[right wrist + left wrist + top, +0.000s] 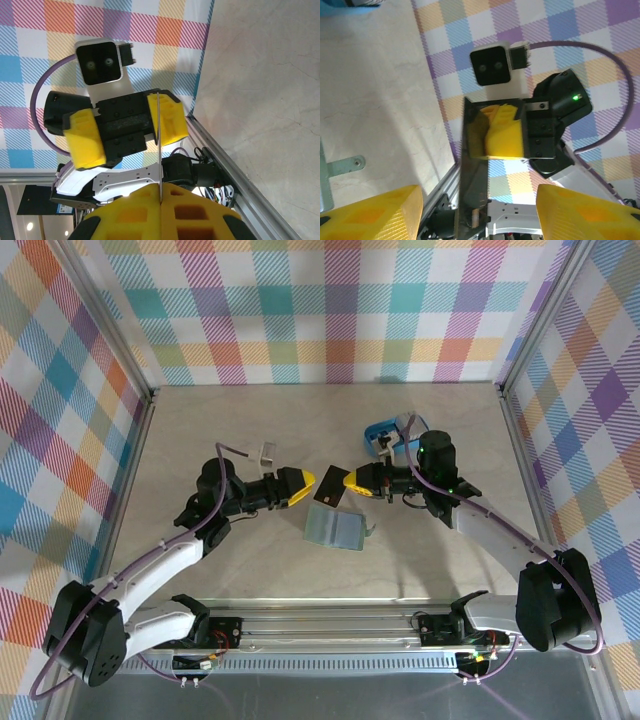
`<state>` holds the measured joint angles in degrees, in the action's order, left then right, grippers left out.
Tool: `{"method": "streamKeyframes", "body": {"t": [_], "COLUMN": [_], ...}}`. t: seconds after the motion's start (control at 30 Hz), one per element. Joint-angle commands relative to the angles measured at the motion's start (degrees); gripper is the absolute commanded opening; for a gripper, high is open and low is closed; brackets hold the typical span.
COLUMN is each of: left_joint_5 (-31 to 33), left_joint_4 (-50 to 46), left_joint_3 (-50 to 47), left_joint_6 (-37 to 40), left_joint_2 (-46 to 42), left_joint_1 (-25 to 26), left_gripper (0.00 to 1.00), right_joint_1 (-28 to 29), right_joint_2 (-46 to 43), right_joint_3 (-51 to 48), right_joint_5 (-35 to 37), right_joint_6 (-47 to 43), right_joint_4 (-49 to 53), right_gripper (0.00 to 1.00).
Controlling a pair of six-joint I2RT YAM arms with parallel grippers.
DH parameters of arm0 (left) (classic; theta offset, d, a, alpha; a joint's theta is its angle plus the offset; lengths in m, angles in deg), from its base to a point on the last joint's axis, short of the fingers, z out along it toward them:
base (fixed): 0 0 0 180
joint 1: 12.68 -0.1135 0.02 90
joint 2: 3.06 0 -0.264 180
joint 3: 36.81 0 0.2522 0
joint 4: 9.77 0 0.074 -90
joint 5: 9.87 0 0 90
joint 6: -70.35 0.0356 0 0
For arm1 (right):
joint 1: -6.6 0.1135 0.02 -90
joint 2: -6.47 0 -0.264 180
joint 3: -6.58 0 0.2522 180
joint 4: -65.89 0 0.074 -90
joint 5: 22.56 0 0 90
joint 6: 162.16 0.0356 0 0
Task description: Put the credit cards into the card holder
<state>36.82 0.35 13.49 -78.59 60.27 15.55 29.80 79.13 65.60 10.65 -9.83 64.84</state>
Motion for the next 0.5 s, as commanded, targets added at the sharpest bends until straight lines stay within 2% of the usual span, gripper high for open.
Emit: {"method": "streamKeyframes", "body": {"t": [0.0, 0.17, 0.23, 0.3, 0.4, 0.47], "left_joint_5": [-1.99, -2.76, -1.86, -0.64, 1.74, 4.56], "left_joint_4": [-0.40, 2.76, 5.07, 6.71, 8.32, 9.74], "left_joint_3": [1.12, 1.37, 0.73, 0.07, -1.37, -2.61], "left_joint_6": [1.47, 0.06, -1.43, -2.61, -3.61, -4.25], "left_joint_2": [1.15, 3.15, 3.33, 3.38, 3.07, 2.24], "left_joint_1": [1.60, 2.55, 2.62, 2.69, 2.80, 3.29], "left_gripper": [0.57, 0.37, 0.21, 0.03, 0.00, 0.00], "right_joint_1": [1.11, 2.19, 2.29, 2.29, 2.12, 2.03], "right_joint_2": [-0.33, -0.15, 0.11, -0.01, -0.73, -1.35], "right_joint_3": [1.76, 2.07, 2.20, 2.48, 2.36, 1.90], "right_joint_5": [-2.18, -1.52, -1.55, -0.33, 2.42, 3.88], "right_joint_6": [0.40, 0.24, 0.06, -0.78, -0.89, -0.68], "right_joint_4": [-2.95, -2.90, -2.69, -0.74, 0.62, 1.37], "right_gripper": [0.00, 0.00, 0.00, 0.10, 0.39, 0.46]}}
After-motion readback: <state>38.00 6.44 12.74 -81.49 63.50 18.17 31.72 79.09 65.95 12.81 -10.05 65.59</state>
